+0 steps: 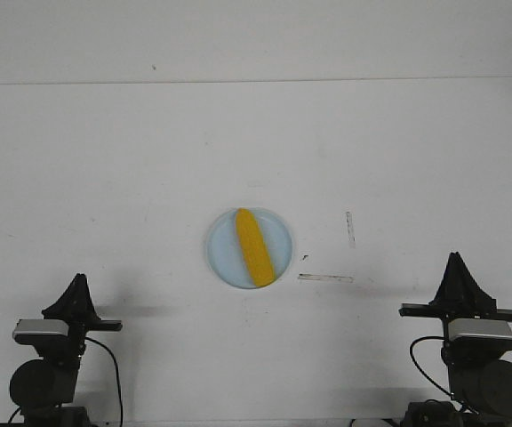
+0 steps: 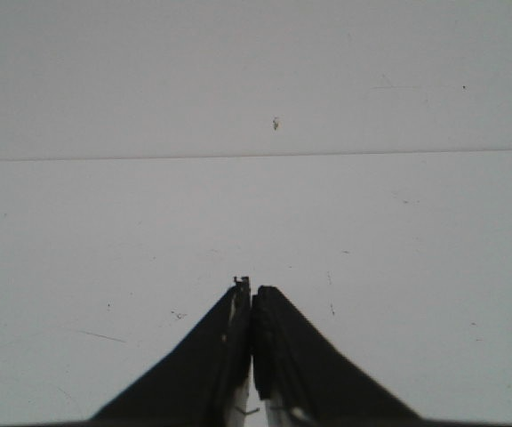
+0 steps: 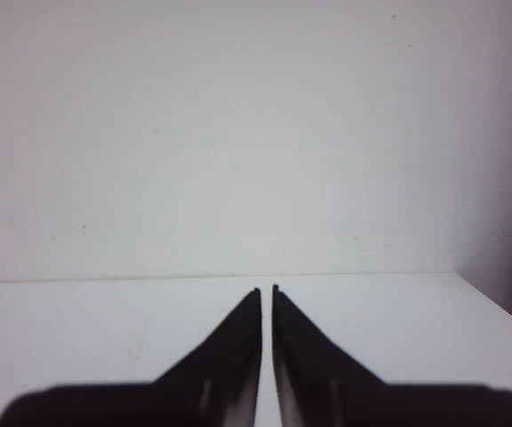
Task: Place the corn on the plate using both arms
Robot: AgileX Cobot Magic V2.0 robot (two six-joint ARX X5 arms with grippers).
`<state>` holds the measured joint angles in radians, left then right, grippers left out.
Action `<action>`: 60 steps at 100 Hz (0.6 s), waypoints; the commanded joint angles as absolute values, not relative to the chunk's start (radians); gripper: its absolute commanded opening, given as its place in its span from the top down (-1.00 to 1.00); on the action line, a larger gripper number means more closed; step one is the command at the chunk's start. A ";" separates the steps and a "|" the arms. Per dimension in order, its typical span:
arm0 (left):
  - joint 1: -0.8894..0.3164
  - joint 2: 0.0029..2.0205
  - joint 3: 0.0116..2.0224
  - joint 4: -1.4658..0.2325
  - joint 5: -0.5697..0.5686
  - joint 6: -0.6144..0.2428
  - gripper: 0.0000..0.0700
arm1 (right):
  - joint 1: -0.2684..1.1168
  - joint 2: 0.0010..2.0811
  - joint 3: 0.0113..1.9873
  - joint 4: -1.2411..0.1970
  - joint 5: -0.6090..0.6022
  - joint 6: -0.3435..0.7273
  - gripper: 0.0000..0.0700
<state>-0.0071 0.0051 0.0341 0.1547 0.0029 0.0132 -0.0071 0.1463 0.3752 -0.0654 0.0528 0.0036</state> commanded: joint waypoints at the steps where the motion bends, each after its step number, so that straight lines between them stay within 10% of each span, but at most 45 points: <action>1: -0.007 0.003 0.014 0.169 0.006 0.026 1.00 | -0.006 0.145 0.378 -0.053 0.053 -0.001 0.95; 60: -0.007 0.003 0.014 0.166 0.007 0.025 1.00 | 0.002 0.067 0.255 -0.052 -0.023 0.006 0.96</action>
